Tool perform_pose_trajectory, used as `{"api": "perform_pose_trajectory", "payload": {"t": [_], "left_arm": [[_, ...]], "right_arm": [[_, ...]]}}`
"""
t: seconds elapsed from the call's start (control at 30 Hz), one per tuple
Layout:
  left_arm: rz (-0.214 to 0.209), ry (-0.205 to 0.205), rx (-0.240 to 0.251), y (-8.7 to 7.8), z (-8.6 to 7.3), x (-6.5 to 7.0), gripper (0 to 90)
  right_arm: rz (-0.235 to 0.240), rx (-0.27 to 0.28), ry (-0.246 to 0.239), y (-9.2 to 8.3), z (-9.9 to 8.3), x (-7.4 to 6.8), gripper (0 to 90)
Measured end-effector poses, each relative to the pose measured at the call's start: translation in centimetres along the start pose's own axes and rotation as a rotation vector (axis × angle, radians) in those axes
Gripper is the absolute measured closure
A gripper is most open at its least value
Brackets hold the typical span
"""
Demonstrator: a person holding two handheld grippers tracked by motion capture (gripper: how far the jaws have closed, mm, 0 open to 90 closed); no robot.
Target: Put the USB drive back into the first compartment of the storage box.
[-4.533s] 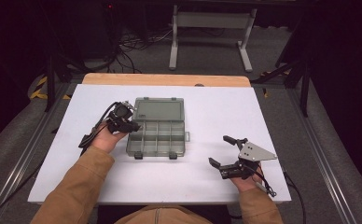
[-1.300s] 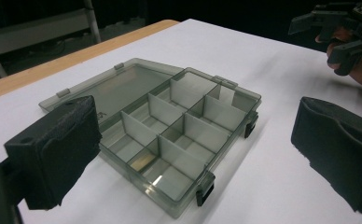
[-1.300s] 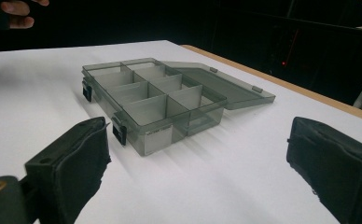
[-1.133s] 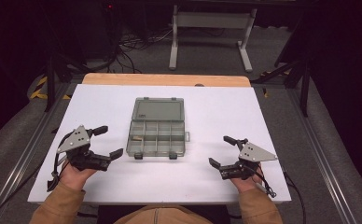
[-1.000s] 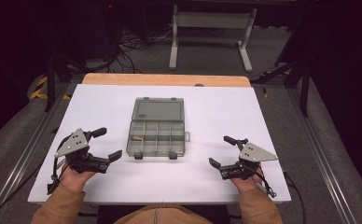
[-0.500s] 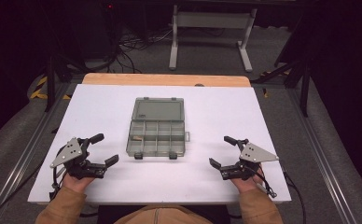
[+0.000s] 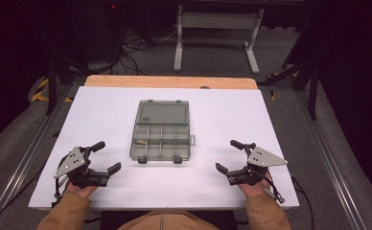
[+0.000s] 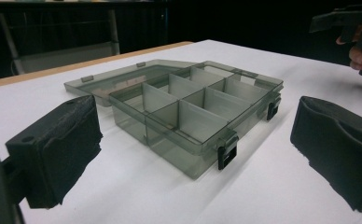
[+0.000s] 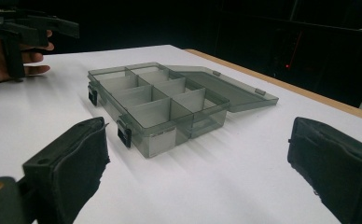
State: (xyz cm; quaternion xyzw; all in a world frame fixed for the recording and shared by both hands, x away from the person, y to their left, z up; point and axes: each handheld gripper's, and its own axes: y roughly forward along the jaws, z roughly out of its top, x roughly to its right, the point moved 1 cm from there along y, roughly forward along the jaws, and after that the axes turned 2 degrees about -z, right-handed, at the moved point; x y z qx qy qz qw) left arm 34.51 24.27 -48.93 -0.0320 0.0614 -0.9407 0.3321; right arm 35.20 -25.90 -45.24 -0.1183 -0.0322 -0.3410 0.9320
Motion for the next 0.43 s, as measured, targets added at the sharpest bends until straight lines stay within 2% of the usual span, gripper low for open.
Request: {"api": "perform_pose_trajectory", "payload": {"t": [0.43], "left_arm": [[0.012, -0.008, 0.008, -0.02, -0.04, 0.08, 2.1]], "right_arm": [[0.001, 0.007, 0.014, -0.01, -0.03, 0.1, 5.5]]}}
